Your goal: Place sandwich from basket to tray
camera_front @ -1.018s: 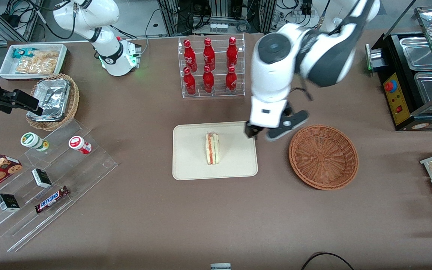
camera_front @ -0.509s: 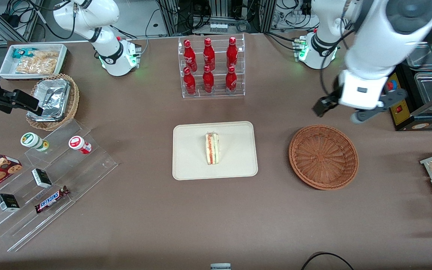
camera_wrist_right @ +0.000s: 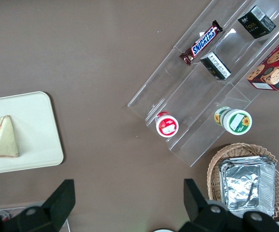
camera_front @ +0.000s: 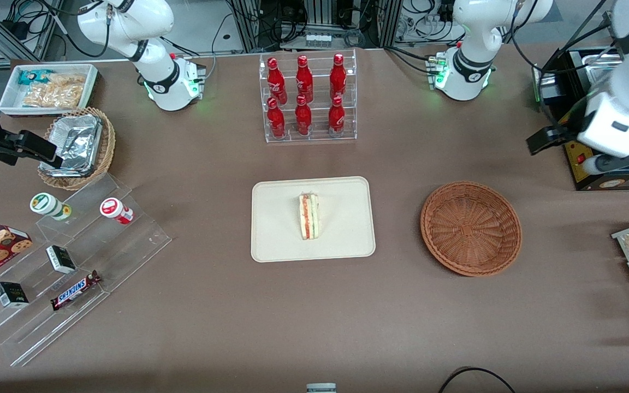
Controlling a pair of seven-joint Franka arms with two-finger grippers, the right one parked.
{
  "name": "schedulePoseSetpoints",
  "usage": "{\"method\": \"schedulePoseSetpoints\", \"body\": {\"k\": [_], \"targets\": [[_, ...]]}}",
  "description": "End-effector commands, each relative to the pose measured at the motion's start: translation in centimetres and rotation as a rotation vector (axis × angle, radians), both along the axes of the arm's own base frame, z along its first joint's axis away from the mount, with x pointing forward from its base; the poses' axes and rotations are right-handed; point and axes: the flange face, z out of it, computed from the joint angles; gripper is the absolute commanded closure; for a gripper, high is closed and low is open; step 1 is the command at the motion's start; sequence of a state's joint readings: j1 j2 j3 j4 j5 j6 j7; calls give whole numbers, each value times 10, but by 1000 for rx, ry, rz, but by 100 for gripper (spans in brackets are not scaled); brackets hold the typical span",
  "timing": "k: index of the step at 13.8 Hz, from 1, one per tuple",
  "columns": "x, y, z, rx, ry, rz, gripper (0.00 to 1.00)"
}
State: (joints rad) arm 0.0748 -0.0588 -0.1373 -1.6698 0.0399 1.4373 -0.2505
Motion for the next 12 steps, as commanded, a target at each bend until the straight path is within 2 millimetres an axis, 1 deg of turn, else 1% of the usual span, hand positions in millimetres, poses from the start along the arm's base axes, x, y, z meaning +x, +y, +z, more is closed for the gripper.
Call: {"method": "schedulePoseSetpoints", "body": {"k": [1,2,5,7,8,9,12], "targets": [[-17,12,5,-29,-6,-78,0],[-14,12,5,-43,-12,-76,0],[18,-2,18,-90,-54,-105,0],[23,-14,24,-83,-73,-132,0],[25,-16,25,-96,-83,-134,0],[33,-17,21,-98,-97,-165,0],[35,-16,22,-91,-106,-183,0]]}}
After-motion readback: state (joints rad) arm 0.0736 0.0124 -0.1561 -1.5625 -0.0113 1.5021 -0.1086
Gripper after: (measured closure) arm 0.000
